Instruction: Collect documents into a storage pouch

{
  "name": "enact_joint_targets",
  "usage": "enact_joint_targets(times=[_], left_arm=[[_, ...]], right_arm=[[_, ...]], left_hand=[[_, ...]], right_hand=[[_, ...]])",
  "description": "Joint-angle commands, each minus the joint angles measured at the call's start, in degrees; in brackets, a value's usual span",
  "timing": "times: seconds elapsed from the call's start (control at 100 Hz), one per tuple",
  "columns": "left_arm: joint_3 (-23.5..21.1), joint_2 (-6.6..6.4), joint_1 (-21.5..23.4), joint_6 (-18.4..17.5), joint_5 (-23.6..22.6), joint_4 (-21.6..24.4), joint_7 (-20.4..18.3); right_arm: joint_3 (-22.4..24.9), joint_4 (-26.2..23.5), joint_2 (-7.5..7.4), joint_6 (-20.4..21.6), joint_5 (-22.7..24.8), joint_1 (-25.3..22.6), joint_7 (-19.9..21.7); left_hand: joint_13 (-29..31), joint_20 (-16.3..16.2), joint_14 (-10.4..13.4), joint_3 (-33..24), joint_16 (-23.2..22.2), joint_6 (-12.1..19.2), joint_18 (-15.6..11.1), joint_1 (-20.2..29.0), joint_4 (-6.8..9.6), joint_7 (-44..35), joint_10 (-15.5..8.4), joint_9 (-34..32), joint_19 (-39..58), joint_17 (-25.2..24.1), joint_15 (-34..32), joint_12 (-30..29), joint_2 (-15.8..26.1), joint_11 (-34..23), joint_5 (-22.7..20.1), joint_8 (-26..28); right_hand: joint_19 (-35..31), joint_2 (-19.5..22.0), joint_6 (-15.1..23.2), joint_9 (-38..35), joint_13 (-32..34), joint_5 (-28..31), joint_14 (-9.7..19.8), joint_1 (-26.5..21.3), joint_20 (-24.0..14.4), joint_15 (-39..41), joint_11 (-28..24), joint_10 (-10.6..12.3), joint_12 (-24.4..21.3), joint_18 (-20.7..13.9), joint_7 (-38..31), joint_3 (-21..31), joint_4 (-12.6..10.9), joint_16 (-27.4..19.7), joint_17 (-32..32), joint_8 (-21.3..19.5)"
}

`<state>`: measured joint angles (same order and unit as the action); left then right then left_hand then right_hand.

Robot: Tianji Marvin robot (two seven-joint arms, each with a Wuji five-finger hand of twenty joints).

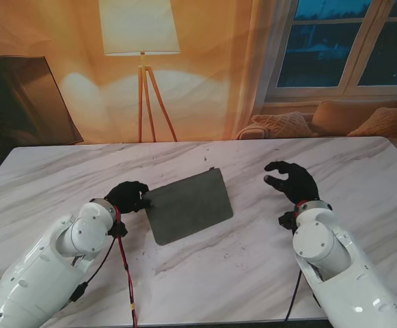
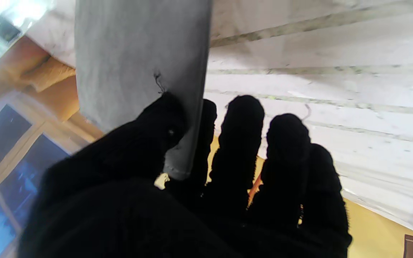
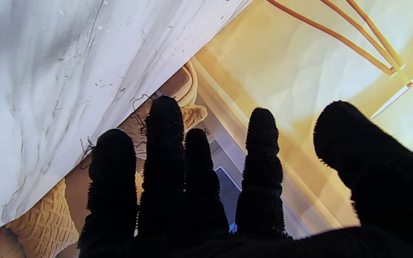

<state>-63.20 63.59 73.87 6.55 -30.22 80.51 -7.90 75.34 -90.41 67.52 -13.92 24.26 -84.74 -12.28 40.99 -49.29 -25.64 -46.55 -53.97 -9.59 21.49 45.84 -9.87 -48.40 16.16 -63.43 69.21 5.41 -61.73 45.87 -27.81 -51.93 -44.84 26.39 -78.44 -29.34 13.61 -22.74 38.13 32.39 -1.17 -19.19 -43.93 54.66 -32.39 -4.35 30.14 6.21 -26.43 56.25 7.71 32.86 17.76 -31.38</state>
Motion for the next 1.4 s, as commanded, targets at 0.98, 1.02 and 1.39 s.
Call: enact_joint_targets(times=[0.98, 1.02, 1.39], left_arm=[[-9.0, -4.67, 8.6, -6.8, -21.2, 9.6, -10.1], [-8.9, -4.53, 8.9, -6.7, -21.0, 10.0, -9.3], [-4.7, -2.21, 10.3, -4.2, -14.0, 11.9, 1.1]], right_arm=[[-3.0, -2.0, -0.4, 1.5, -1.1, -2.3, 3.8], [-3.2, -2.1, -0.44, 1.6, -1.1, -2.4, 4.0], [-4.8, -2.8, -0.63, 4.0, -2.6, -4.2, 5.1]], left_hand=[[-18.0, 6.9, 1.3, 11.3, 11.0, 0.9, -3.7, -12.9, 8.03, 25.2, 0.7, 25.5, -11.1, -9.7, 27.1, -17.7, 12.5, 28.8, 8.1, 0.2], [-18.6, 7.0, 1.6, 11.7, 11.5, 1.0, -3.8, -12.7, 8.15, 26.6, 0.4, 26.5, -11.8, -9.9, 28.2, -17.9, 12.7, 29.5, 9.1, -0.4], [-26.2, 8.2, 5.4, 17.6, 17.5, 1.7, -3.0, -12.2, 9.03, 37.2, -2.6, 38.6, -19.4, -11.1, 41.1, -22.0, 14.7, 36.7, 20.4, -4.1]], right_hand=[[1.5, -1.1, -1.6, 1.7, -0.5, -4.7, 1.6, -0.1, -0.8, 0.3, -1.1, 0.0, -0.5, -1.8, 0.2, 0.7, -1.3, 0.6, -0.8, 0.2], [1.5, -1.2, -1.7, 1.3, -0.6, -4.8, 1.6, 0.0, -0.8, 0.4, -1.3, -0.1, -0.3, -1.8, 0.3, 0.6, -1.3, 0.7, -0.8, 0.2], [22.6, -3.2, -2.3, -1.7, -7.4, -8.0, 2.4, -0.6, 6.4, -27.1, 4.7, 4.2, -3.8, -2.9, 2.1, 1.1, -1.0, -11.0, -11.0, 1.3]])
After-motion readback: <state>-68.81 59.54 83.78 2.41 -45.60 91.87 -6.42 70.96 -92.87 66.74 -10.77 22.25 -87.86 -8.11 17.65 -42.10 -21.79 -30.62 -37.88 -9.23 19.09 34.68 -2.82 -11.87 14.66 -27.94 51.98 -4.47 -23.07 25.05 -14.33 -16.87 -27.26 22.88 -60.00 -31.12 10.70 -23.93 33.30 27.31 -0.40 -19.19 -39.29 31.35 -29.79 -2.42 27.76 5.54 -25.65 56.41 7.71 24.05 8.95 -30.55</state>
